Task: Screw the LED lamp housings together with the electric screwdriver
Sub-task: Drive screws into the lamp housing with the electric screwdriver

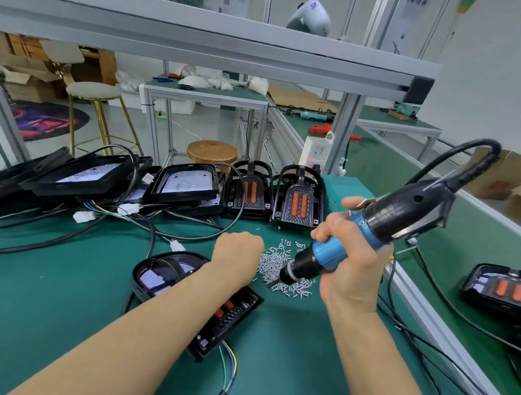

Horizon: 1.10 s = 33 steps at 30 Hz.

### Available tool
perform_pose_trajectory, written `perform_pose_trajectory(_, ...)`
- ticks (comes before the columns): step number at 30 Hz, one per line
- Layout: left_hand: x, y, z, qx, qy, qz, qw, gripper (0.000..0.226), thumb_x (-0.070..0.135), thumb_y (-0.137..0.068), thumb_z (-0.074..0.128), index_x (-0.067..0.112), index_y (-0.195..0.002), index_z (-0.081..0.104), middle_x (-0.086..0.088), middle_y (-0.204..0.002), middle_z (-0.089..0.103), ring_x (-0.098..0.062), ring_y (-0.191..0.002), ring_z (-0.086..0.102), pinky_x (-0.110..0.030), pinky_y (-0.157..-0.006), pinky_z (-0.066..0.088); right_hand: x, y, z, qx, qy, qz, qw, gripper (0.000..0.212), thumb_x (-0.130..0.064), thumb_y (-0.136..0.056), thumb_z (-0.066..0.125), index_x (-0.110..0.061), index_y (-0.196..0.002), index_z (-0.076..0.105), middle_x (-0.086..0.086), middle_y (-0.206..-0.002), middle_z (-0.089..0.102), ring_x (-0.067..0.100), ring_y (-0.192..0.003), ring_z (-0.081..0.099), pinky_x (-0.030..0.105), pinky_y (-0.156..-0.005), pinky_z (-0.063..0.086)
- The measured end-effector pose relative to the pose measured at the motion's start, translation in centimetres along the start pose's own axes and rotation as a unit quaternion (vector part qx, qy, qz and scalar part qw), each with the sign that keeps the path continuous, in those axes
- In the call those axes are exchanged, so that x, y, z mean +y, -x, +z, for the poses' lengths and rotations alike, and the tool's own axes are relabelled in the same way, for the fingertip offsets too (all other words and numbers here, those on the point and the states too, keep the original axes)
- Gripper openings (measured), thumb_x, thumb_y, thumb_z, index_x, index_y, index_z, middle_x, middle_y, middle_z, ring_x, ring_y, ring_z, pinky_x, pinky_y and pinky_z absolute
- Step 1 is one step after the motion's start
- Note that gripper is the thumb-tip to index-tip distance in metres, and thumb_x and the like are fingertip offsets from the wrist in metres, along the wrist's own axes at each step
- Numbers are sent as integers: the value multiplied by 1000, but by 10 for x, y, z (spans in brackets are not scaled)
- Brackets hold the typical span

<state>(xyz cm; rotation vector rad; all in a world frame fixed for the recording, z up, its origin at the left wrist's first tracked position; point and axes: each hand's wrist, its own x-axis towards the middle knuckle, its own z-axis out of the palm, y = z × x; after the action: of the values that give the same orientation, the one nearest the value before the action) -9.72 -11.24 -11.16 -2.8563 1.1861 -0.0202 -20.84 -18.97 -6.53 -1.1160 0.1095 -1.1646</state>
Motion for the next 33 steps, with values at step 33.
perform_pose_trajectory(33,4,1,9,14,155,-5,988,19,9,-85,56,19,-91,71,-3,-103,65,-26,-97,62,-31,-78,46,-13,0,-3,-21,10,-8,1000,31,1,-67,55,-27,-77,62,-1,-52,51,19,-47,49,26,-51,45)
